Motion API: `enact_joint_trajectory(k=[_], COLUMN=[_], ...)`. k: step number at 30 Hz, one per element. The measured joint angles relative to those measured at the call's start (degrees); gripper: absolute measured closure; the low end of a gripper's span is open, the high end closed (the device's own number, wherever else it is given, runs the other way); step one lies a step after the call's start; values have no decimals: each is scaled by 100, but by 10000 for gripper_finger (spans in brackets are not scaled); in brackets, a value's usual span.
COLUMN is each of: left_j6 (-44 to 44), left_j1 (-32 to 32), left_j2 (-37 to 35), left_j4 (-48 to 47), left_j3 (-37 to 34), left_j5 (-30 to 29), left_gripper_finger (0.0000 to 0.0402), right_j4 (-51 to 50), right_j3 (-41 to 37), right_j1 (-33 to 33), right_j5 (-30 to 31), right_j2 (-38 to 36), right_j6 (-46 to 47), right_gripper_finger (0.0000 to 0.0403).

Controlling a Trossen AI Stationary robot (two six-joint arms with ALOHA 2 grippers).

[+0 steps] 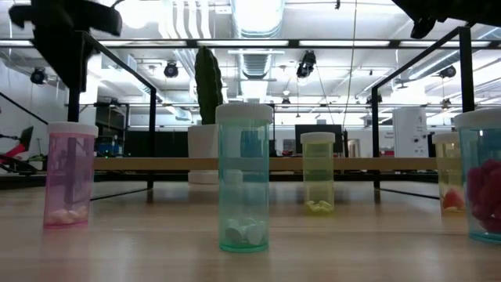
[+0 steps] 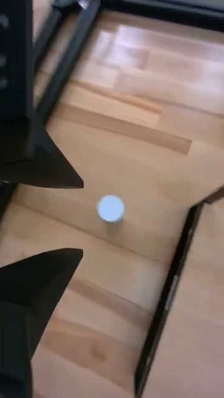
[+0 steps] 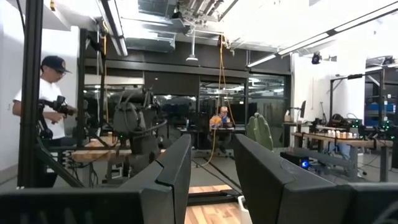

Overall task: Pick and place medicine bottles onto shelf by color
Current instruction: Put the green pill bottle on the shelf

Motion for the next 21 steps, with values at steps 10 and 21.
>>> enact_joint_trajectory(k=[10,21], left_j6=[-458,-459], left_j1=[1,1], left_j2=[-584,-754], left_j4=[705,1405], left_j3=[-1151,-1742], left_j5=[-210,-210], left_gripper_finger=[240,240], right_j4=[0,-15], right_j3=[-4,-7], right_j1=[0,0], right_j5=[2,2], right_j2=[2,2], right_j6=[18,20], right_gripper_finger=[291,291])
